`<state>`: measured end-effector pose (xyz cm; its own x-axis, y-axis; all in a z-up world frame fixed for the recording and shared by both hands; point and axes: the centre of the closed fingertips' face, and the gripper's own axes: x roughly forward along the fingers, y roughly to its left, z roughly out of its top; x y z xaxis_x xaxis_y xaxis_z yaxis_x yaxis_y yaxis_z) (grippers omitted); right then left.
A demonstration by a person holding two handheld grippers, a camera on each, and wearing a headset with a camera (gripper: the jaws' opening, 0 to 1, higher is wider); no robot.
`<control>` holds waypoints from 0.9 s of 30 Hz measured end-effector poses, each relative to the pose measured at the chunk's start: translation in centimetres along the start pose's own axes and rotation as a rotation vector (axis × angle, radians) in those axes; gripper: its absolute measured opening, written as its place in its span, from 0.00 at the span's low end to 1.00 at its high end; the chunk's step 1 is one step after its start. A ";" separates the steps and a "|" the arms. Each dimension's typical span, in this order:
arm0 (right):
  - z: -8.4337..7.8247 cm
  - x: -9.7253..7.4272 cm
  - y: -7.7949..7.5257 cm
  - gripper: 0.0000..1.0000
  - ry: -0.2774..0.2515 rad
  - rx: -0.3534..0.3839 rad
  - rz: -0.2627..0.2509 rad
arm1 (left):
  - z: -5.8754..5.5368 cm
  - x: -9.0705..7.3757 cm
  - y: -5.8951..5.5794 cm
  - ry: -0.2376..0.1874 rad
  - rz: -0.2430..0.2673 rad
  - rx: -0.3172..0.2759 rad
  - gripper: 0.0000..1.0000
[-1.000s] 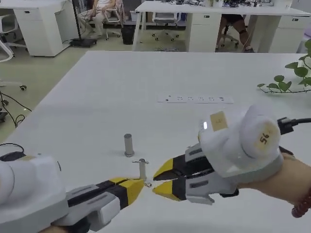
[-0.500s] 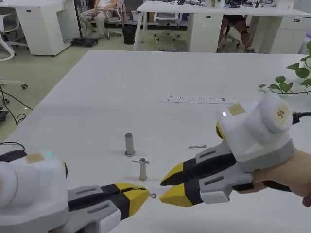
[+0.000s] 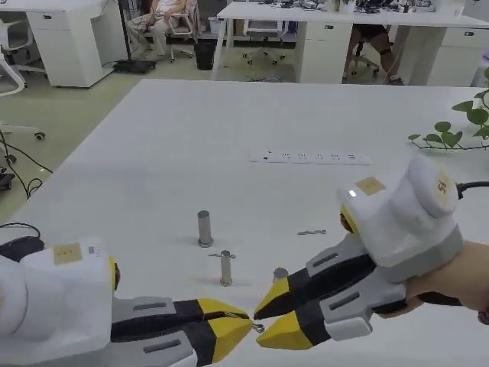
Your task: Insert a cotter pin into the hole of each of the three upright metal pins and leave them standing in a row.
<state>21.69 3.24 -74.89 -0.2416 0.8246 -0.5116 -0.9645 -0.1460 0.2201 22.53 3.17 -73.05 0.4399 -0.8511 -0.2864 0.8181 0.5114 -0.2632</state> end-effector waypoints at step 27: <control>-0.5 0.1 1.7 0.04 0.016 -0.069 0.058 | -0.4 0.1 -1.7 0.021 -0.087 0.070 0.01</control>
<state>19.93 2.84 -74.97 -0.2982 0.8047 -0.5133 -0.9538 -0.2309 0.1921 21.05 2.25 -73.06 0.3593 -0.8888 -0.2845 0.8769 0.4258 -0.2231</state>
